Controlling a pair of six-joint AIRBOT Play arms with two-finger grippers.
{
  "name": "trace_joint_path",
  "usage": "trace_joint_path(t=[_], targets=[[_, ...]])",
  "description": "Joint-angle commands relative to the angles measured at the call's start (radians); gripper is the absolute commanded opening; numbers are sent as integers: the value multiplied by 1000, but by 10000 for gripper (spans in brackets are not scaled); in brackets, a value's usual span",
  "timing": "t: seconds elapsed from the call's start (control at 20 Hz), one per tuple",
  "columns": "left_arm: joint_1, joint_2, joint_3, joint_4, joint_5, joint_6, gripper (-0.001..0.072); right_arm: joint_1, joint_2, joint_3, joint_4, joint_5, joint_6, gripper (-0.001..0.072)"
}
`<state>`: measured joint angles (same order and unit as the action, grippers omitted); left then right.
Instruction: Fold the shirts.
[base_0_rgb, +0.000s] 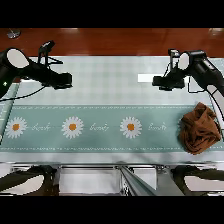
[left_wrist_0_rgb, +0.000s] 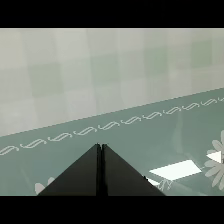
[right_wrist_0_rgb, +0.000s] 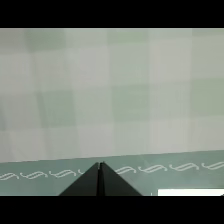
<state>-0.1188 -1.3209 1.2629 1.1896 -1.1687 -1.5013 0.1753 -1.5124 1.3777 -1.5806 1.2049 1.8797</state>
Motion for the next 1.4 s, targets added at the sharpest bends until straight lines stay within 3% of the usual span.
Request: trace_joint_path(t=[0.0,0.6,0.95,1.0,1.05,1.1,1.15,1.35], targets=[[1,-1,0,0,0,0,21,1,0,0,0,0,0,39],[1,-1,0,0,1,0,21,1,0,0,0,0,0,39],[0,-6,0,-2,178,0,21,1,0,0,-1,-40,-2,41],[0,-8,0,-1,200,0,42,-3,1,2,-11,-35,-4,131],[0,-8,0,2,200,9,231,-10,4,12,-24,-13,-3,456],[1,-7,0,2,198,61,628,-24,11,29,-26,20,-13,622],[2,-3,2,8,177,100,703,-42,28,47,-32,68,-33,622],[50,24,17,61,-69,102,702,-152,221,31,-276,200,-63,623]])
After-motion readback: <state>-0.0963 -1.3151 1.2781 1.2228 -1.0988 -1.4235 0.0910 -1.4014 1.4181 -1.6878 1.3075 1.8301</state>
